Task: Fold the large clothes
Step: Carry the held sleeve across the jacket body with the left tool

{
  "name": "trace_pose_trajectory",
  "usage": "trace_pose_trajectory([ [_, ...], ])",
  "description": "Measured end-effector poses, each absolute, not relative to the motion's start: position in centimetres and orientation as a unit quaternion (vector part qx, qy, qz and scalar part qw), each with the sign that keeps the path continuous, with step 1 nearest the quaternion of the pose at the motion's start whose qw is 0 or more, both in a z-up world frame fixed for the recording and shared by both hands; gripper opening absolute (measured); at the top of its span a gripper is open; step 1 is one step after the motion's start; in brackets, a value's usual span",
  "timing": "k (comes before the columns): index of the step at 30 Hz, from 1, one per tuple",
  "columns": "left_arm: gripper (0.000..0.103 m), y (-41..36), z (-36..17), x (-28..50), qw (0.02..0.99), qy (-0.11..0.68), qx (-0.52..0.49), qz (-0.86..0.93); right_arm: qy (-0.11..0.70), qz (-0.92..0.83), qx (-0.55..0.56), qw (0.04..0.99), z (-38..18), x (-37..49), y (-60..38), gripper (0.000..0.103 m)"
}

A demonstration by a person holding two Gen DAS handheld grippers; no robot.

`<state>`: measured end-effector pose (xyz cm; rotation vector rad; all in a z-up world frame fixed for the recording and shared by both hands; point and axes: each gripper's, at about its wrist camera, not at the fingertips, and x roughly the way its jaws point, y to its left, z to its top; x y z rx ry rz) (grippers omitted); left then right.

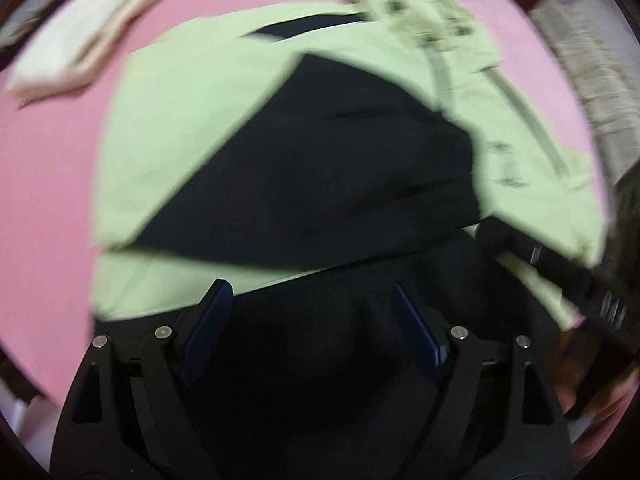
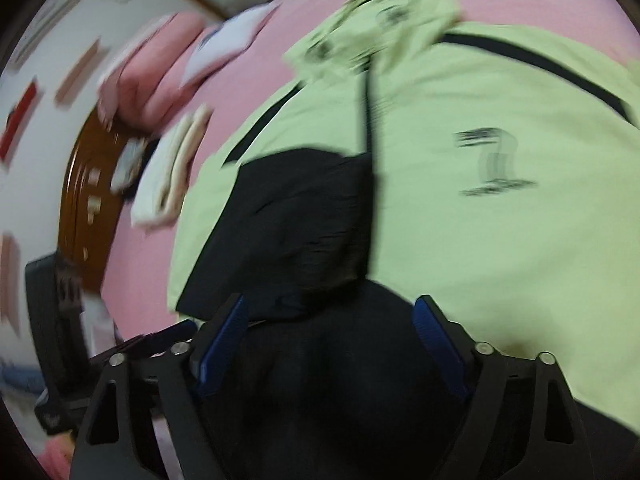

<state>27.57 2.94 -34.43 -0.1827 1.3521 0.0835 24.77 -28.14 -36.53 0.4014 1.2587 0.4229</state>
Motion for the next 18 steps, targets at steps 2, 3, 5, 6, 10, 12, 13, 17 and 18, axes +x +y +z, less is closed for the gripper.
trace_pose_trajectory([
  [2,0.079,4.7,-35.2,26.9,0.766,0.635,-0.066,0.073,0.58,0.194,0.132,0.78,-37.3,25.7,-25.9,0.069],
  [3,0.079,5.9,-36.0,26.6,0.76,0.64,-0.053,0.098,0.576,0.19,0.11,0.787,-37.6,26.0,-25.1,0.061],
  [5,0.079,7.3,-37.0,26.6,0.755,0.642,-0.048,0.125,0.563,0.18,0.064,0.804,-38.0,26.2,-23.4,0.041],
  [6,0.079,8.2,-37.6,26.7,0.752,0.642,-0.055,0.139,0.559,0.18,0.044,0.808,-38.2,26.4,-22.9,0.025],
  [10,0.079,10.0,-37.8,27.0,0.759,0.629,-0.089,0.14,0.541,0.212,0.066,0.812,-36.7,27.4,-22.5,0.017],
  [12,0.079,9.9,-38.0,27.8,0.764,0.621,-0.077,0.16,0.525,0.21,0.08,0.821,-34.8,27.6,-23.2,0.015],
  [13,0.079,9.9,-38.2,28.2,0.765,0.618,-0.074,0.165,0.508,0.206,0.089,0.832,-33.4,27.7,-23.9,0.015],
  [17,0.078,10.1,-38.6,29.7,0.77,0.606,-0.078,0.184,0.459,0.194,0.095,0.862,-28.1,28.1,-25.1,0.012],
  [18,0.077,10.2,-38.5,30.0,0.773,0.602,-0.078,0.185,0.448,0.186,0.091,0.869,-26.9,28.3,-25.6,0.012],
])
